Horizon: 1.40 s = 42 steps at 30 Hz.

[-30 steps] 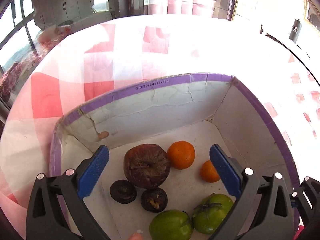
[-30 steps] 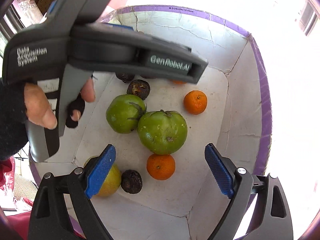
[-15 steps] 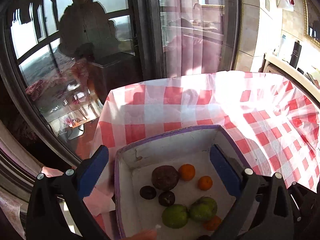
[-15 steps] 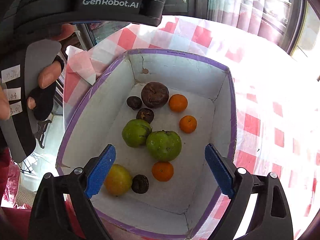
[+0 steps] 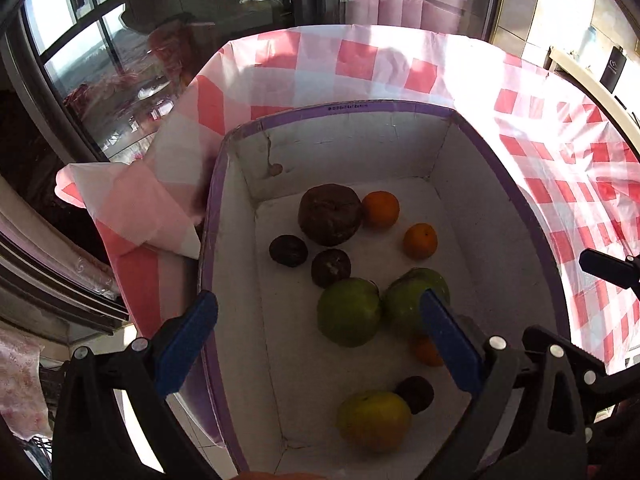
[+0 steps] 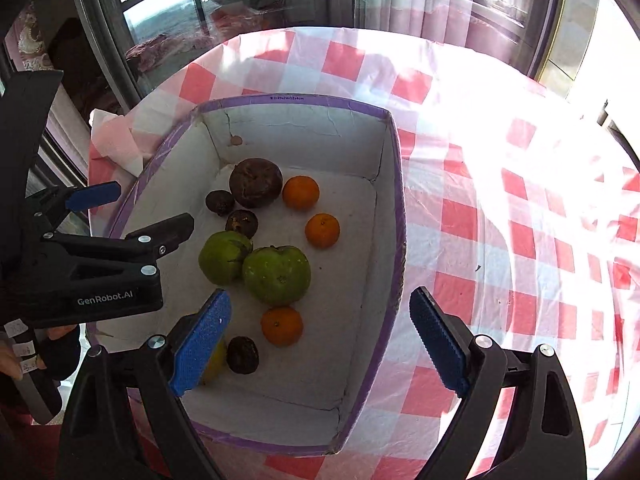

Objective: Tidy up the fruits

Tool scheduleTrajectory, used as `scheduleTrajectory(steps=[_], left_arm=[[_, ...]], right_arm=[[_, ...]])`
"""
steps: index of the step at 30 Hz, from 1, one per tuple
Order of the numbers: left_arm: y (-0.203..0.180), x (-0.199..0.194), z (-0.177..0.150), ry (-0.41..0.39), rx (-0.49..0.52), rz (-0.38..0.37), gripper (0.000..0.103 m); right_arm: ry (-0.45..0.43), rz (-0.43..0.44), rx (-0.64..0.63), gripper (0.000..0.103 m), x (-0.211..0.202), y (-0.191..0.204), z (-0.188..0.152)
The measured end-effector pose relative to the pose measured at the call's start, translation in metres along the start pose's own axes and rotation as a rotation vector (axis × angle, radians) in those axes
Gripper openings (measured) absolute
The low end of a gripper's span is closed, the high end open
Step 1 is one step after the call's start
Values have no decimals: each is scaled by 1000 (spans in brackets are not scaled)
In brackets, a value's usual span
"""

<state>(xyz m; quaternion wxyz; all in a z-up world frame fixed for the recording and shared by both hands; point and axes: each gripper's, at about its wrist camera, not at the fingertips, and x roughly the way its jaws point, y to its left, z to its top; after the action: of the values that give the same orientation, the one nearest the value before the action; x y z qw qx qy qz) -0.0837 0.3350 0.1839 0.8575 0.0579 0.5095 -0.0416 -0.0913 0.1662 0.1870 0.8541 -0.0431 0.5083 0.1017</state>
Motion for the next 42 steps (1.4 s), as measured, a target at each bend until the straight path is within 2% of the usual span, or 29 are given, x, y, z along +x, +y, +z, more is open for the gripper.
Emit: scheduleTrajectory(steps=[6,9,14,23,42], left_arm=[[4,19,-22,61,4,35,101],[4,19,-28,56,18,29,101],[0,20,-32,58,41,33,101],[2,17,-31,60,21,0,101],[1,15,-31,67,10,-11,101]], right_arm=[[42,-18,-89,87,10,20,-1],[60,-39,-102,87,16,23,0],[73,-58,-74,87,20,19,-1],[82,-65,-9,87,21,7,-2],[89,-61,4,88,24,7,-1]])
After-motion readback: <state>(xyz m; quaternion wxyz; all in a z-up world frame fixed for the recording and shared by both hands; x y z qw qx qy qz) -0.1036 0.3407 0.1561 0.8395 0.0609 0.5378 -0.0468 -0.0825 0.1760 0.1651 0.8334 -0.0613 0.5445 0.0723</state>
